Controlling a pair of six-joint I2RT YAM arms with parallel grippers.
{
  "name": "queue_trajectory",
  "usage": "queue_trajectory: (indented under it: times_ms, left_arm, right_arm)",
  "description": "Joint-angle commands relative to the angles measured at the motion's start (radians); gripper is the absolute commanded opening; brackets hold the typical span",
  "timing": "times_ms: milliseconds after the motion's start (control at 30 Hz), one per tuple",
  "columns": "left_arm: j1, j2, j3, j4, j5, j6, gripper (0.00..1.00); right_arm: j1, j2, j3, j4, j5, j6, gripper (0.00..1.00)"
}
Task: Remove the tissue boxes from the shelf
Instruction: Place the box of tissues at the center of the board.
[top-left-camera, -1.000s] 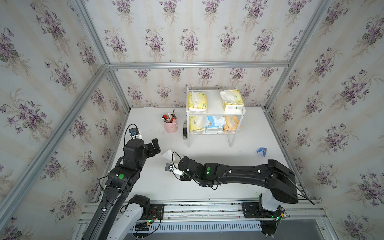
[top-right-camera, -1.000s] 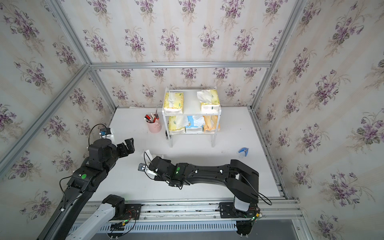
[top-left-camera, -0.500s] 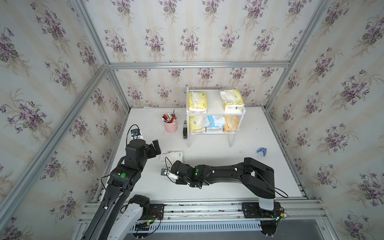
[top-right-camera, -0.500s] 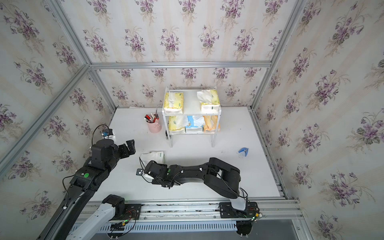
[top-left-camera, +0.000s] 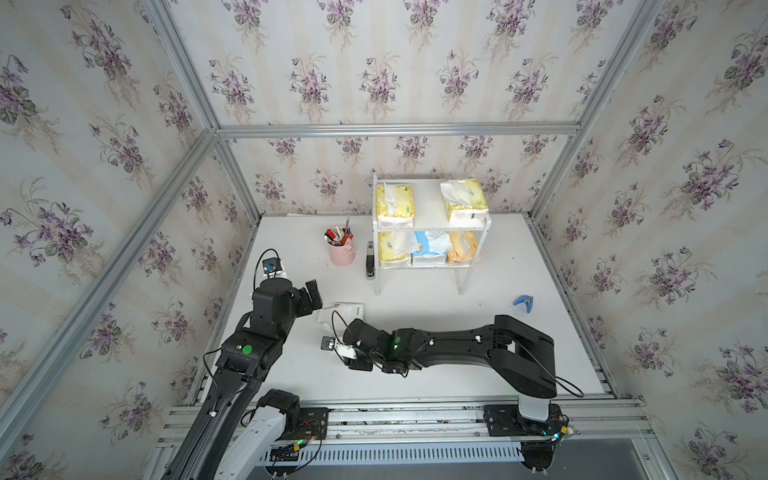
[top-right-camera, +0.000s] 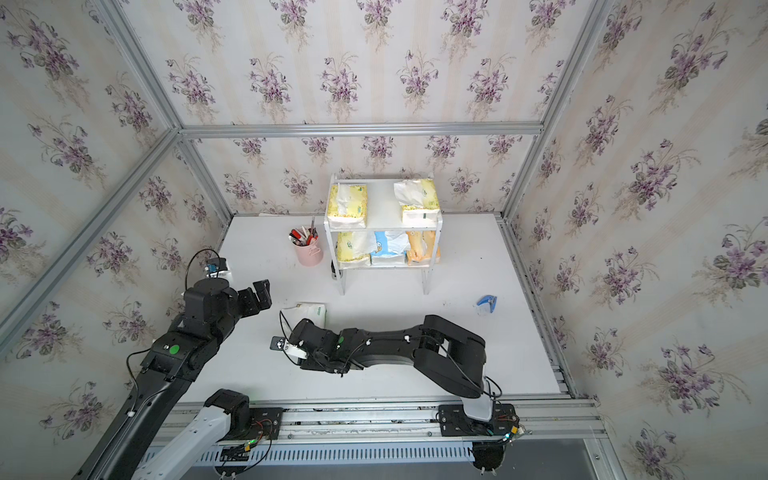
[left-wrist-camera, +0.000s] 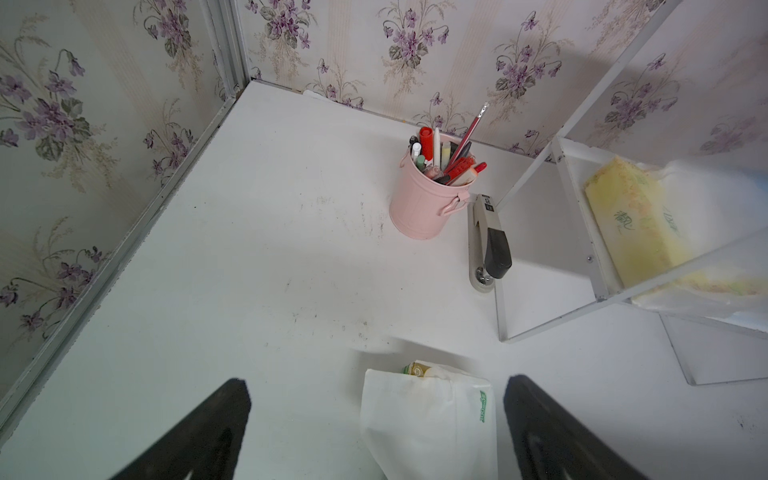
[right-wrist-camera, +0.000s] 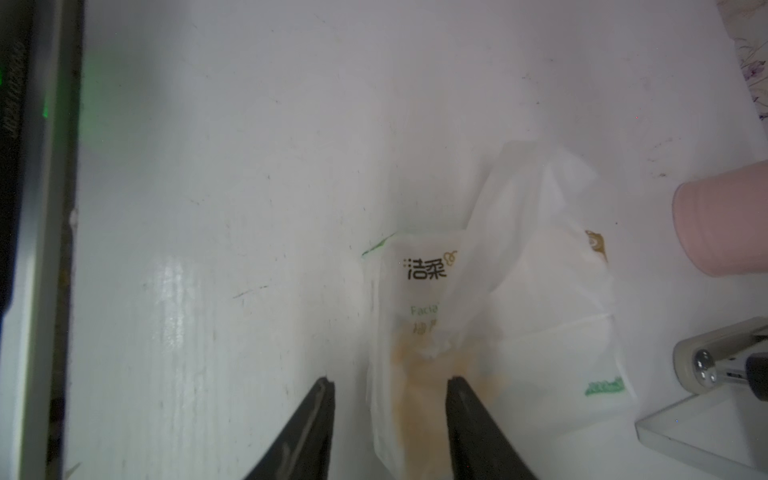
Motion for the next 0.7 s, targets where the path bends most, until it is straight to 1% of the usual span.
queue_trajectory:
  times_ms: [0,133,233,333,467,533,600,667]
  left_arm:
    - [0.001,0.002,0.015,0.021,0.015,0.005,0.99]
    - [0.001,0.014,0.018,0.051,0.066,0.007,0.99]
    - [0.001,0.036,0.013,0.102,0.156,0.015,0.99]
    - [0.0,0.069,0.001,0.161,0.256,0.007,0.99]
    - [0.001,0.132,-0.006,0.203,0.377,-0.016,0.99]
    - [0.001,0.166,0.0,0.197,0.412,-0.019,0.99]
    - [0.001,0.203,0.007,0.181,0.427,-0.021,0.99]
    - [0.001,0.227,0.007,0.175,0.442,-0.018,0.99]
  right_arm:
    - [-0.021,-0.091,-0.038,0.075,-0.076,0.018,0.54]
    - [-0.061,-0.248,-0.099,0.114,-0.145,0.028,0.6]
    - [-0.092,-0.353,-0.123,0.109,-0.161,0.004,0.61]
    - [-0.125,-0.44,-0.113,0.061,-0.142,-0.059,0.62]
    - [-0.212,-0.538,-0.066,-0.001,-0.089,-0.108,0.63]
    - [-0.274,-0.571,-0.039,-0.016,-0.054,-0.094,0.64]
    - [-0.35,-0.594,0.005,-0.04,-0.076,-0.044,0.64]
    - [-0.407,-0.602,0.057,-0.066,-0.087,0.033,0.66]
